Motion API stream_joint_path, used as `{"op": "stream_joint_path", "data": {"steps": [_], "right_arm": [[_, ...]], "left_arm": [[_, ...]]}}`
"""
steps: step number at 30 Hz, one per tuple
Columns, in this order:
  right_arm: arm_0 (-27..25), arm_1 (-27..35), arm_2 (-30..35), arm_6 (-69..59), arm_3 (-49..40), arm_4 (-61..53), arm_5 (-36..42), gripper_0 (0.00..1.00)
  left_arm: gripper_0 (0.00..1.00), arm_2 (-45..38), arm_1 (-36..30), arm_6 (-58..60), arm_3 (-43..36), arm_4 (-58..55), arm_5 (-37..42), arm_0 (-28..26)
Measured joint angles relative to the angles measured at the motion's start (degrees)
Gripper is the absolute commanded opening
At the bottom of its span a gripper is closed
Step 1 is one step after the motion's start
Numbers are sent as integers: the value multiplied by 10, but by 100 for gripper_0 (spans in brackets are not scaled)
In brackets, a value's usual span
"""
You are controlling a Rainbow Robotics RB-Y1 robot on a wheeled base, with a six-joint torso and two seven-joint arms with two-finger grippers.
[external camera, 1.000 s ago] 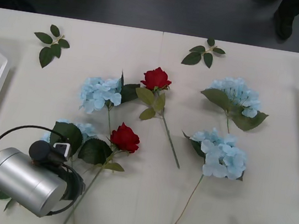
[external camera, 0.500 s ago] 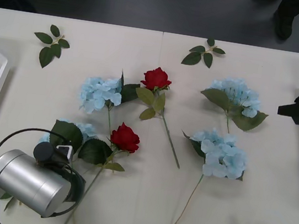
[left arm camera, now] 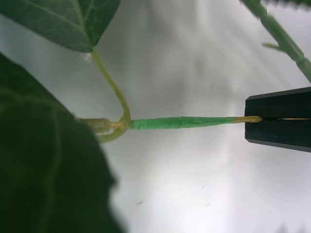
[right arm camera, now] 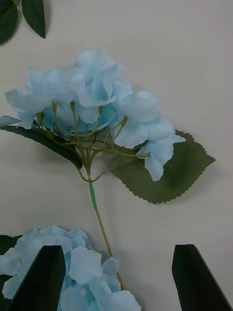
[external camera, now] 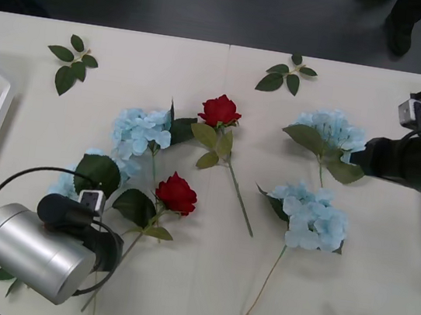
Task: Put the red flowers into the right box and the blue flowers into the left box
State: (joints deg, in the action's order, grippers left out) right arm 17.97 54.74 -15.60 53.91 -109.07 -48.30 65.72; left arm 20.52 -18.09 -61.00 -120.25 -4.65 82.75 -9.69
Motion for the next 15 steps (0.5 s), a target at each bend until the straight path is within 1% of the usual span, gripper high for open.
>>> {"op": "stream_joint_path", "data": {"steps": [3, 7, 15], "right_arm": [[6, -23, -32, -27, 0, 38, 0, 64], [6, -43, -60, -27, 0, 68, 0, 65], [7, -70, -86, -27, 36, 97, -17, 65]], "left_arm": [[0, -10, -15, 0, -44, -1, 0, 0], [0, -43, -27, 0, -106, -2, 0, -5], [0, -127, -29, 0, -229, -4, 0, -48]]}}
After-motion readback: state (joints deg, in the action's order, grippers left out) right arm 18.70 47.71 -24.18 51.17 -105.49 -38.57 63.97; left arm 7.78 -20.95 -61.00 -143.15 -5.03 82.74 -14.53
